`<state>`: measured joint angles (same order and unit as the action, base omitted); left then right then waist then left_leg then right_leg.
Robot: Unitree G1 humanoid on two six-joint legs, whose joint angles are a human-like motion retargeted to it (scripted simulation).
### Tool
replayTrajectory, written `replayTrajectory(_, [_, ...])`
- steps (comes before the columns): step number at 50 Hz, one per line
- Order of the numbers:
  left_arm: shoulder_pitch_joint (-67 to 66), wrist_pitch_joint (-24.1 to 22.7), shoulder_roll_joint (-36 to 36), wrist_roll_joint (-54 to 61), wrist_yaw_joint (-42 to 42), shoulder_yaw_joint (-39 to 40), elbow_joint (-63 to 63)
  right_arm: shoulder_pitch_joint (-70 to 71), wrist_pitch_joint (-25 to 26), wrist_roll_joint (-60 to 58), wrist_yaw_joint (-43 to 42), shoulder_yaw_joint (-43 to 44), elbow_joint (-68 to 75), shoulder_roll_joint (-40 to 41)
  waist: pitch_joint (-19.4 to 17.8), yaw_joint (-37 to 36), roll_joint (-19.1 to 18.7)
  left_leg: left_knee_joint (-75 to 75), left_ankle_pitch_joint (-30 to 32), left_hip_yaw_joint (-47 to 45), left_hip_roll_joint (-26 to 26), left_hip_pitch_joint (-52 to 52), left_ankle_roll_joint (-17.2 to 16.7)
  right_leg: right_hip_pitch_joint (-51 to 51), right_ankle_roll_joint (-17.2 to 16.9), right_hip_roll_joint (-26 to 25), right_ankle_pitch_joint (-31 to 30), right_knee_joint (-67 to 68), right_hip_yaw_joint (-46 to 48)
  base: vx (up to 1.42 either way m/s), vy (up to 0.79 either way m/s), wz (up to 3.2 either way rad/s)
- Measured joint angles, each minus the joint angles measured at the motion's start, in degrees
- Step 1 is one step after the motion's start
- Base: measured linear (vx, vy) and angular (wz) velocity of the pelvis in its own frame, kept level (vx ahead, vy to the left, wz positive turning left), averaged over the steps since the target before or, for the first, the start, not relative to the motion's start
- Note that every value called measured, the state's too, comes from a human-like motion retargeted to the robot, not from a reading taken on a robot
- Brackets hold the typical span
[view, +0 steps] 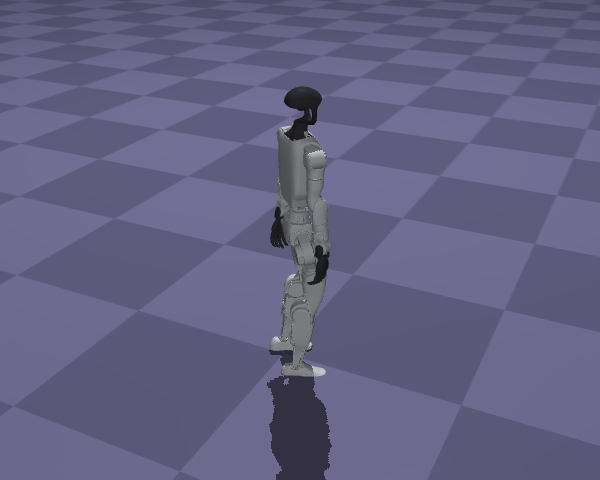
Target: In place motions
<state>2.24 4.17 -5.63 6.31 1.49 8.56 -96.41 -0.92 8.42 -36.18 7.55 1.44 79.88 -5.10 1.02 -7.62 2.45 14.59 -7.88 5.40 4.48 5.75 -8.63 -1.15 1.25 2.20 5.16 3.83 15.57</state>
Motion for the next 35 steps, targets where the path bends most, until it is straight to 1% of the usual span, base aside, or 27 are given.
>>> replayTrajectory(2, [0.0,-0.04,0.02,-0.85,0.02,-0.5,0.24,-0.41,0.08,-0.31,-0.73,0.43,0.79,-0.77,-0.4,-1.03,-0.13,-1.95,-0.6,3.21,1.23,-1.04,1.18,-0.92,-0.19,-0.08,-0.9,0.67,-3.75,0.03,0.07,-1.89])
replayTrajectory(3, [0.01,-0.13,0.05,-1.01,0.14,-0.76,0.24,-0.57,0.11,-0.53,-1.14,0.78,1.05,-1.19,-0.46,-0.95,-0.25,-2.61,-1.19,3.18,1.06,-1.68,1.3,-1.4,-0.35,-0.1,-1.36,0.94,-5.2,0.03,0.07,-1.67])
replayTrajectory(5, [0.41,-0.24,0.04,-0.92,0.63,-1.34,-0.23,-0.48,-0.14,-1.19,-1.8,1.58,1.41,-2.12,-0.64,0.42,-0.51,-3.29,-2.6,0.17,0.83,-2.27,3.11,-2.19,-0.58,-0.18,-2.21,1.29,-7.5,0.01,0.07,-1.31])
replayTrajectory(7, [1.01,0.02,-0.12,-0.82,1.5,-2.65,-0.99,-0.41,-0.49,-1.58,-2.34,2.14,1.06,-3.02,-1.13,4.7,-0.91,-4.84,-3.86,-3.31,0.57,-3.8,5.65,-2.71,-0.76,-0.03,-3.72,1.52,-7.78,-0.07,0.06,-0.8])
replayTrajectory(10, [2.03,1.14,-0.91,-1.84,3.46,-4.64,-0.99,0.48,-0.8,-0.58,-3.64,1.8,0.42,-3.78,-3.1,9.1,-1.41,-6.26,-4.28,-7.32,-0.11,-5.47,6.41,-3.62,0.31,-1.4,-6.03,2.04,-10.92,-0.16,0.05,-1.39])
replayTrajectory(12, [2.85,1.78,-2.23,-3.35,5.67,-7.54,0.34,1.59,-1.38,1.73,-5.36,1.19,0.14,-3.67,-4.36,11.01,-1.3,-7.14,-5.01,-13.69,-1.36,-6.18,6.87,-5.63,2.42,-2.73,-7.07,2.78,-13.61,-0.3,-0.01,-2.65])
replayTrajectory(13, [3.21,1.87,-2.95,-3.92,6.4,-8.75,0.84,1.94,-1.67,2.62,-5.84,1.04,0.14,-3.49,-4.72,11.33,-1.52,-7.36,-5.41,-15.95,-1.92,-6.35,7.13,-6.3,3.88,-2.81,-6.59,2.98,-12.19,-0.33,-0.04,-2.61])
replayTrajectory(15, [4.07,2.1,-4.08,-5.16,6.88,-10.56,1.19,2.18,-2.26,3.83,-6.06,1.07,0.18,-3.13,-5.13,12.22,-1.66,-7.74,-6.14,-19.84,-2.8,-6.76,7.38,-7.07,5.1,-1.74,-4.7,2.75,-7.15,-0.35,-0.05,-2.47])
replayTrajectory(17, [5.19,2.72,-4.83,-6.22,6.27,-11.62,0.55,1.76,-2.68,3.89,-4.78,1.03,0.29,-2.99,-4.94,12.9,-2.13,-8.58,-7.24,-26.18,-4.11,-7.57,7.59,-7.62,5.0,-0.17,-1.6,1.89,0.72,-0.37,-0.06,-2.95])
replayTrajectory(20, [5.64,2.86,-4.95,-5.54,6.76,-12.58,0.31,1.28,-2.49,2.31,-3.75,0.45,0.61,-3.39,-4.04,12.6,-2.62,-9.31,-8.81,-36.4,-6.12,-8.82,6.98,-8.5,4.04,1.68,1.55,1.58,9.87,-0.37,-0.06,-3.16])
replayTrajectory(23, [5.81,2.33,-5.22,-4.63,7.86,-12.59,1.54,2.04,-1.9,1.06,-4.95,-0.23,1.36,-4.0,-3.45,13.88,-3.06,-10.3,-10.7,-48.83,-7.42,-10.75,6.02,-8.87,3.55,3.43,3.62,1.9,21.46,-0.41,-0.04,-3.62])
replayTrajectory(25, [6.29,2.11,-5.53,-5.04,7.73,-11.93,2.22,3.11,-1.5,1.58,-5.4,-0.18,2.27,-4.44,-3.29,15.35,-3.3,-11.05,-11.74,-56.44,-7.61,-11.97,5.29,-8.87,3.47,4.01,4.17,2.26,27.35,-0.48,-0.05,-3.38])
replayTrajectory(30, [7.53,2.49,-5.73,-7.06,6.82,-11.31,2.55,5.37,-0.85,5.04,-5.48,2.95,5.88,-6.11,-2.29,18.94,-5.19,-12.21,-13.44,-66.09,-7.62,-12.65,3.44,-7.49,2.65,3.49,5.6,2.52,38.88,-0.43,-0.03,-2.75])
replayTrajectory(35, [9.38,2.56,-4.83,-8.78,6.68,-11.63,4.24,5.29,-0.3,11.8,-7.94,6.89,8.74,-8.67,-0.86,18.52,-8.1,-12.18,-13.87,-74.85,-8.52,-11.72,1.17,-6.43,3.02,1.51,7.19,4.59,46.26,-0.29,-0.02,-2.64])
